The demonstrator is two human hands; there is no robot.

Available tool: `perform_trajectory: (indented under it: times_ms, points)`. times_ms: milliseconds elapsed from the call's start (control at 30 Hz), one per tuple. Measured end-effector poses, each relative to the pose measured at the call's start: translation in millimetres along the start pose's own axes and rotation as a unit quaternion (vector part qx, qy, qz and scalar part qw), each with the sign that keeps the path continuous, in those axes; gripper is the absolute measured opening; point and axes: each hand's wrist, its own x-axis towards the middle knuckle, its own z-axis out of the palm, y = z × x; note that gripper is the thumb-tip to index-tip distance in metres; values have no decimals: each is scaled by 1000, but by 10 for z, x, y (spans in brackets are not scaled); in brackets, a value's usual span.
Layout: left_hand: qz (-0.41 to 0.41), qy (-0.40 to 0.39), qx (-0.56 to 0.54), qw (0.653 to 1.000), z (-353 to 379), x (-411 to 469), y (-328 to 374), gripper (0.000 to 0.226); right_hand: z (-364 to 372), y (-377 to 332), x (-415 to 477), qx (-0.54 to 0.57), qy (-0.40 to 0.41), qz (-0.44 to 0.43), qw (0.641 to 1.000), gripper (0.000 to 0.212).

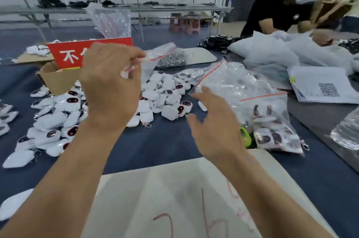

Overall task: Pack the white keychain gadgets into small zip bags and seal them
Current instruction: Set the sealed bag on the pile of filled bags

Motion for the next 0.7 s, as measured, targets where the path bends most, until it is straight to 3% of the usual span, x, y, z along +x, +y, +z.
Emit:
perform_trajectory:
  times_ms: [67, 133, 167, 267, 367, 433, 533, 600, 700]
  points:
    - [43, -35, 19, 998, -183, -198, -6, 24, 281, -330, -55, 222, -100, 85, 966, 22]
    - [48, -93, 16, 994, -308, -480, 17, 27, 498, -500, -52, 420, -170, 174, 875, 26]
    - [42, -123, 9, 992, -348, -637, 18, 27, 579, -521, -54, 453, -188, 187, 851, 27]
    - [-71, -223, -25, 972, -427, -1042, 41, 46, 781, -477, -97, 424, -203, 181, 864, 29]
    - [-189, -323, -76, 924, -433, -1140, 121, 74, 845, -350, -106, 414, -204, 191, 866, 38]
    - [-193, -357, -93, 909, -425, -1112, 126, 84, 828, -267, -78, 420, -184, 207, 864, 34]
    - [-156, -417, -95, 890, -409, -1113, 74, 101, 843, -171, -60, 338, -149, 195, 909, 24]
    - [-181, -470, -62, 862, -416, -1135, 37, 125, 870, -167, -76, 302, -156, 182, 923, 16]
    - [-253, -476, -45, 841, -435, -1128, -8, 144, 865, -198, -99, 287, -176, 178, 925, 12]
